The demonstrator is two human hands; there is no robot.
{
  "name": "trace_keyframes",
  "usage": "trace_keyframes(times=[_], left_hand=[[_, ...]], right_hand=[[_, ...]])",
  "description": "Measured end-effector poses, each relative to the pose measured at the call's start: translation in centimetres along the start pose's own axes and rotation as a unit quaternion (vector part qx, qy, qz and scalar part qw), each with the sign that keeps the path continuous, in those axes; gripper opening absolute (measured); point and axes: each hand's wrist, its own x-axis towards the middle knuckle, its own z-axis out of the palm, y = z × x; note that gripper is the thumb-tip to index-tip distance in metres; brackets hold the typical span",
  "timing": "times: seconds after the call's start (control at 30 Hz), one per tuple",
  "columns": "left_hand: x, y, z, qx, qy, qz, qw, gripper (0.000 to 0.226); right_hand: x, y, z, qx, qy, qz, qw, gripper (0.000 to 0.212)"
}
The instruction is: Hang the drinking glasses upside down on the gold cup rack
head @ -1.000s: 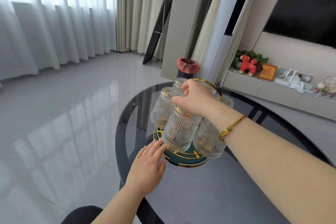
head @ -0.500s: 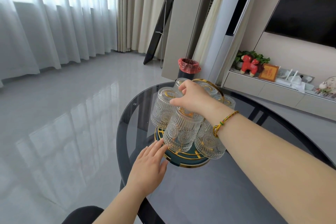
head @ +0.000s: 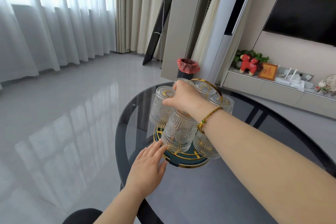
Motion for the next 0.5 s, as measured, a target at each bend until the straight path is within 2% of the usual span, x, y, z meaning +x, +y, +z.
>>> trace_keyframes(times=[0.27,0.5], left_hand=[[-0.1,0.2,-0.1,0.009,0.004,0.002,1.000,0.047],[-1.2,1.3,-0.6,0.033,0.008,-0.004,0.999,0.049]], right_hand=[[-3.0,1.1,-1.6,0.025,0.028,-0.032,0.999,0.049],[-12.4,6.8,-1.3,0.152,0.157,-0.068,0.973,0.027]])
